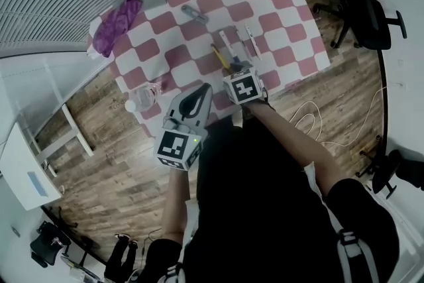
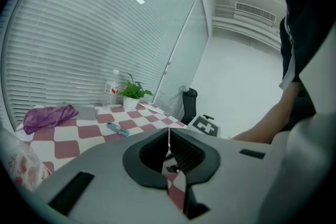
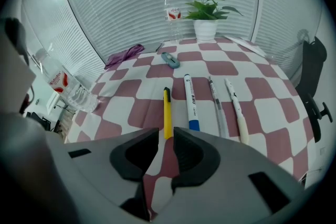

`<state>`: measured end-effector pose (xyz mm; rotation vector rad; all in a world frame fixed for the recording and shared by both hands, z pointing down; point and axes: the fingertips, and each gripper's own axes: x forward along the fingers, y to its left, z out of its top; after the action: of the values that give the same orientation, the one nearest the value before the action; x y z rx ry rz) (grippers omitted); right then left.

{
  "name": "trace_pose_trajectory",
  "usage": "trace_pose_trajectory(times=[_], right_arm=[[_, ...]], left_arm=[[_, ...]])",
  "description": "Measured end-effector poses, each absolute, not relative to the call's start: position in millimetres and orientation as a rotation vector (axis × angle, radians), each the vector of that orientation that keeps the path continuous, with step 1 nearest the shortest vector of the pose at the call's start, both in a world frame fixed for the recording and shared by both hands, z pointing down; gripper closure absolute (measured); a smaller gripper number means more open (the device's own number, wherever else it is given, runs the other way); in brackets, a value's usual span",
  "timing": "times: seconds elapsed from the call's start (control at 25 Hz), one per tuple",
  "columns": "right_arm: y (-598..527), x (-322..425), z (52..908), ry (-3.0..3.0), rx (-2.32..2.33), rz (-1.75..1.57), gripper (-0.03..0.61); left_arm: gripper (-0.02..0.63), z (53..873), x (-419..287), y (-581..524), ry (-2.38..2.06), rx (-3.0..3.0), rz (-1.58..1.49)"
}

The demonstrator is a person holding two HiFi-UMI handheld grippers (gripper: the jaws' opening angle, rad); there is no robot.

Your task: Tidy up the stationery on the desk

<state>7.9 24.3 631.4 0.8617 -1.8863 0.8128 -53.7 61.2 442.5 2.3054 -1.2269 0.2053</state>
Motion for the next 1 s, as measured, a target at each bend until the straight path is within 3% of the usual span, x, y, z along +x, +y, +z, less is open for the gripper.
trace_pose_trajectory(times=[0.4,1.0], right_arm=[[10.6,64.0,587.3,-1.974,0.869,0.894,0.546],[-39.5,142.5,567.5,-2.033,0.781,1.012,0.557]], left_arm=[[0.580,480.4,-48.7,11.2,-1.291,2.186,0.267],[0.580,576.2,-51.9,-98.2,-1.500,1.819,0.449]])
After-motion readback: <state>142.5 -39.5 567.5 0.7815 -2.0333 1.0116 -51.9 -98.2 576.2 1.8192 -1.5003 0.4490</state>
